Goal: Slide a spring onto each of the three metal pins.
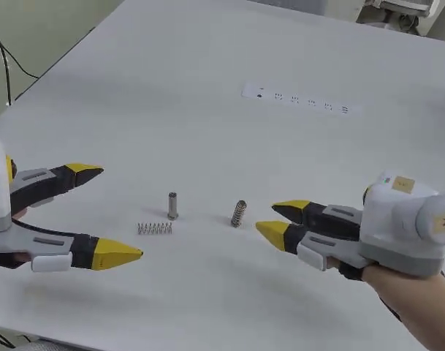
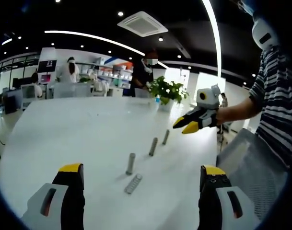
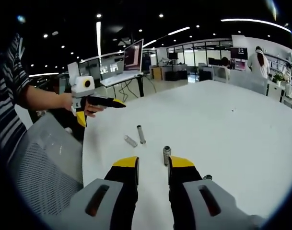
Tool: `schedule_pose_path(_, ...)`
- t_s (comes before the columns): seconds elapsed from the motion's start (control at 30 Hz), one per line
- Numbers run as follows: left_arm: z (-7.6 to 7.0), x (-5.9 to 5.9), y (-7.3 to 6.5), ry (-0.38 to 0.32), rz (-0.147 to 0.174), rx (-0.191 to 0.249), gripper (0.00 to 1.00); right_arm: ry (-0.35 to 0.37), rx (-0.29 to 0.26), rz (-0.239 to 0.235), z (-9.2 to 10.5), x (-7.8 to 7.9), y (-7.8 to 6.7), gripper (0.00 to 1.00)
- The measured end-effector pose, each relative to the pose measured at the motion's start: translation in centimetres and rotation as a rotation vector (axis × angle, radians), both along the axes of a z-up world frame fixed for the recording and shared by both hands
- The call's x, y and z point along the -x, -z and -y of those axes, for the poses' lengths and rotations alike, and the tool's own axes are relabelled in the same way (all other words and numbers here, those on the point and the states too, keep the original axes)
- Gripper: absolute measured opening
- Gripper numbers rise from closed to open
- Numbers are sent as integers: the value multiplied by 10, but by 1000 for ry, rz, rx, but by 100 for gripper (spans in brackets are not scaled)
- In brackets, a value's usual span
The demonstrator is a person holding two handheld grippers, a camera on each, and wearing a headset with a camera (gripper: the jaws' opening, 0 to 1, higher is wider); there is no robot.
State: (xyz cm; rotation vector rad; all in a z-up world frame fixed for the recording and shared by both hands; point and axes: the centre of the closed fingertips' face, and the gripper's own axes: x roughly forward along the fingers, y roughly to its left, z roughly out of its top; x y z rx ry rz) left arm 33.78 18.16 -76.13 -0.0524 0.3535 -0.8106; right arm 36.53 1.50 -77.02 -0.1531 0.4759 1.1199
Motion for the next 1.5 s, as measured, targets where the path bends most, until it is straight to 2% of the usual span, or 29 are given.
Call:
schedule_pose_path(0.1,0,1,0,2,-1,-1,98,-4,15,-10,3,5,7,22)
schedule_pose_path(0.3,-2,3,0,-1,-2,-4,97,-5,14,-15,3,7,7,21)
schedule_pose_path(0.5,-2,4,1,-1,-3,-4,97,-28,15,-10,-6,8,4,21)
schedule_pose_path(0.6,-2,5,1,0,-3,-5,97,-61,27,-4,-14,11,3,21)
schedule_pose_path(0.73,-2,6,1,0,-4,-3,97,-100,29,2,-28,13,1,20)
schedule_pose_path(1.0,-4,8,2,5,-6,-10,97,-222,46,35,-68,18,-6,18)
schedule_pose_path(1.17,-5,8,2,6,-6,-10,96,-311,80,60,-91,25,-4,17)
schedule_pose_path(1.4,-5,9,4,7,-10,-14,96,-386,118,73,-115,30,6,17)
schedule_pose_path(1.5,-6,10,5,7,-11,-14,96,-409,141,74,-123,29,15,16)
